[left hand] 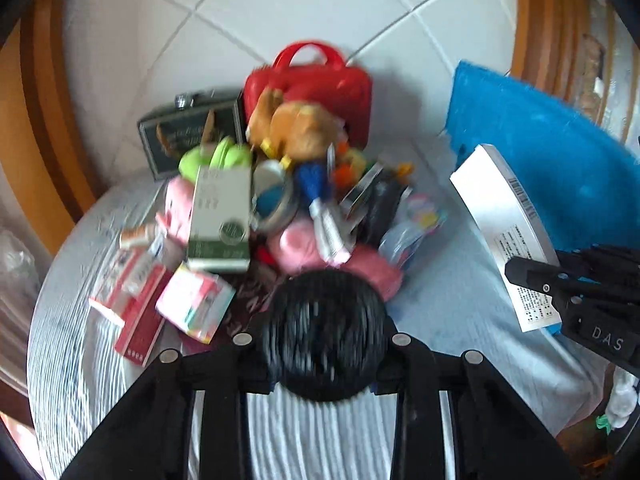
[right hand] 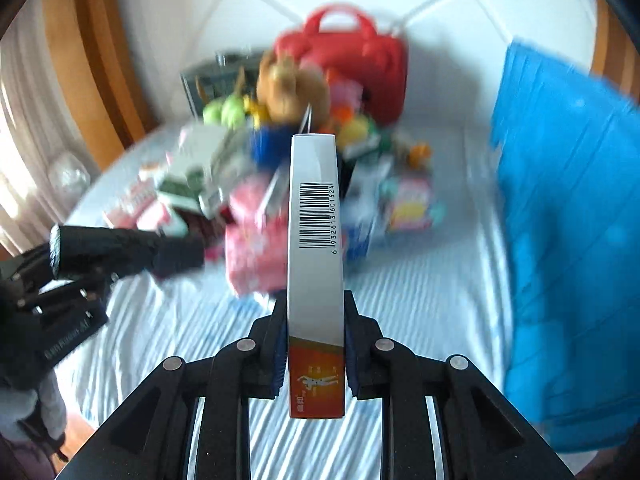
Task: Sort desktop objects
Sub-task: 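Carry black bag and white box over the blue bin with both grippers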
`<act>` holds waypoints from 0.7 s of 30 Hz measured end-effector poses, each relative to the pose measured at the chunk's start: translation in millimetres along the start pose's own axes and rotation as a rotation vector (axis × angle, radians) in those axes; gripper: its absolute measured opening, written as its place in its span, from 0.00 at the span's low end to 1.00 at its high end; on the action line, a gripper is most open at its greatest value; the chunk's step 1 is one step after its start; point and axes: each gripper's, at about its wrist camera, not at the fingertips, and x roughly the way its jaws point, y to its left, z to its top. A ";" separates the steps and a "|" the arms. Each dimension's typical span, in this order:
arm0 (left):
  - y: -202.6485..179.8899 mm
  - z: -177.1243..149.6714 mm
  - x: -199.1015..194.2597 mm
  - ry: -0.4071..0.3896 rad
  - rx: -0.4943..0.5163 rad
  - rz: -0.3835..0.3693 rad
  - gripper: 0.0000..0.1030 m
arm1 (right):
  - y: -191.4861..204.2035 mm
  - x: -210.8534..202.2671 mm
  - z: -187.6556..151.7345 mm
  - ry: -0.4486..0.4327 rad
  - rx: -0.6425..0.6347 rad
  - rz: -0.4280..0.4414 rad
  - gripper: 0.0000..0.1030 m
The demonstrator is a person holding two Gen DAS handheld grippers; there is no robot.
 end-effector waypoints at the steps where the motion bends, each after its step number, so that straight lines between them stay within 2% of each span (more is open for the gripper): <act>1: -7.1 7.3 -5.6 -0.018 0.006 -0.003 0.29 | -5.8 -11.9 5.1 -0.026 0.001 -0.006 0.22; 3: -28.4 25.3 -23.3 -0.068 0.016 -0.014 0.29 | -21.0 -28.6 15.1 -0.071 0.005 -0.019 0.22; 7: -76.2 60.4 -57.9 -0.191 0.044 -0.042 0.28 | -54.2 -88.1 28.2 -0.181 0.017 -0.075 0.22; 11: -132.9 99.6 -86.6 -0.306 0.074 -0.097 0.28 | -109.1 -134.5 37.7 -0.267 0.064 -0.153 0.22; 14: -187.5 129.4 -104.5 -0.387 0.102 -0.144 0.28 | -161.1 -160.9 40.4 -0.296 0.107 -0.218 0.22; 17: -239.1 151.3 -114.3 -0.435 0.135 -0.183 0.28 | -209.1 -177.1 38.1 -0.301 0.143 -0.272 0.22; 21: -310.3 175.6 -112.7 -0.450 0.173 -0.238 0.28 | -276.2 -190.7 31.5 -0.285 0.177 -0.343 0.22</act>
